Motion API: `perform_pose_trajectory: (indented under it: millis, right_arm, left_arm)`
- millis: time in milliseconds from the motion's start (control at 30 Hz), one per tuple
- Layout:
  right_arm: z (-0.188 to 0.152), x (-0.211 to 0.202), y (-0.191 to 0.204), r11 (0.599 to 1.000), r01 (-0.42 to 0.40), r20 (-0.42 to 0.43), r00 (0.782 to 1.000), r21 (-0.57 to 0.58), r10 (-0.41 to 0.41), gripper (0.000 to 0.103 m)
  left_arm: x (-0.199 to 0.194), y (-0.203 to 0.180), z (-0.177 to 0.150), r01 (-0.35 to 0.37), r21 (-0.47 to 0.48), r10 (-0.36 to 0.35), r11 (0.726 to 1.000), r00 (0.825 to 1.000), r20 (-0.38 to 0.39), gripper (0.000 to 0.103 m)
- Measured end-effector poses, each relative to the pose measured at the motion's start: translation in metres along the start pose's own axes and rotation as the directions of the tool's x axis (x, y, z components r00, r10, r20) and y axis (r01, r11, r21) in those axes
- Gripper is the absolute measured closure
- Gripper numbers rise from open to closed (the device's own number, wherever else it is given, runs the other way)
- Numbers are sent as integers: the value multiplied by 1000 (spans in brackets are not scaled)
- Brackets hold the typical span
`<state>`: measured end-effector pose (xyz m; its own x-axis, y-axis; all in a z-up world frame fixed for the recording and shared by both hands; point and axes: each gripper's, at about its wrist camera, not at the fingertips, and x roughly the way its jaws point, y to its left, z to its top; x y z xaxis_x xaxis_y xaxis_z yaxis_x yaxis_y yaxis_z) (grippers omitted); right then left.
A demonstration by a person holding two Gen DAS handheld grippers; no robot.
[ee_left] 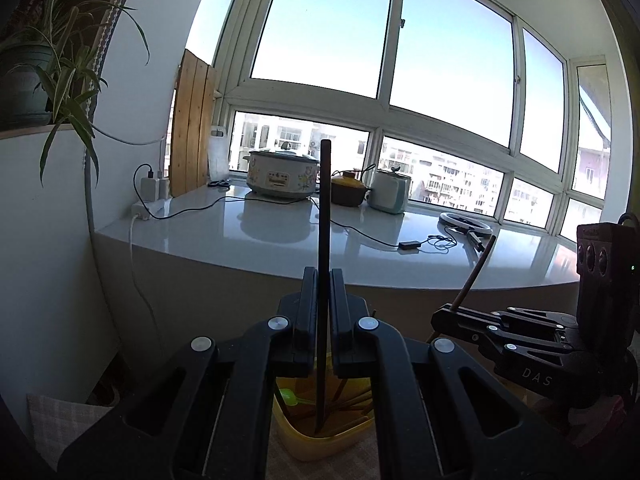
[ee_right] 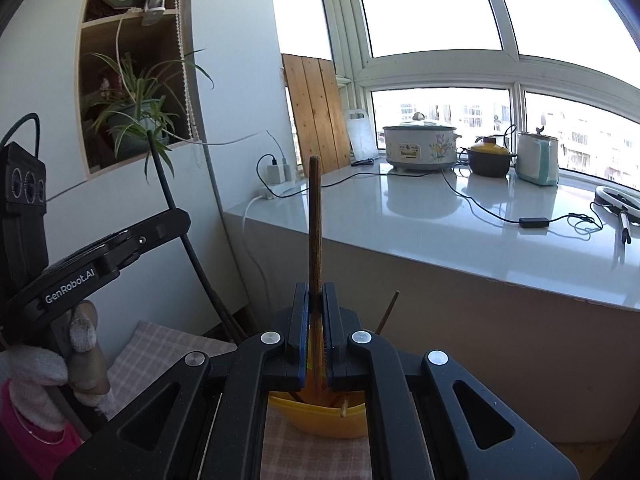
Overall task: Organize utensils
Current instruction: 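Lower the black chopstick into the yellow container with the left tool while the right tool lowers its chopstick, then open the left tool to release the black chopstick while the right tool releases the red-tipped chopstick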
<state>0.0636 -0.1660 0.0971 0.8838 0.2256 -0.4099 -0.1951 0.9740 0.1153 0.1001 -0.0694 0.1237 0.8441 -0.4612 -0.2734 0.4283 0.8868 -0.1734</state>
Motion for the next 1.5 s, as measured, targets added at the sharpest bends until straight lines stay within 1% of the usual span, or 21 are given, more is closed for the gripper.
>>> perform_pose_trajectory:
  millis: [167,333,467,567,967,1133,1500]
  right_arm:
    - [-5,15,-3,1000,14,-34,999,-2,-14,99]
    - [-13,34,-7,998,54,-77,995,-18,-55,99]
    - [-22,49,-15,998,64,-122,991,1,-63,99]
    - [-29,55,-16,997,73,-143,987,-6,-73,99]
    - [-42,64,-13,996,89,-189,978,-25,-92,99]
    - [-48,67,-13,996,91,-207,974,-21,-93,99]
    - [-52,62,-16,995,100,-218,971,-21,-102,98]
  left_arm:
    - [15,4,-10,-4,-21,3,1000,1000,-27,100]
    - [23,3,-25,-9,-11,8,1000,997,-71,100]
    - [27,3,-35,-13,-10,12,1000,995,-95,100]
    - [29,3,-42,-13,-13,11,1000,993,-113,100]
    - [43,2,-65,0,-22,-5,1000,982,-191,100]
    - [48,3,-73,-7,-21,2,1000,977,-214,100]
    - [44,10,-78,-21,-35,13,999,974,-226,100]
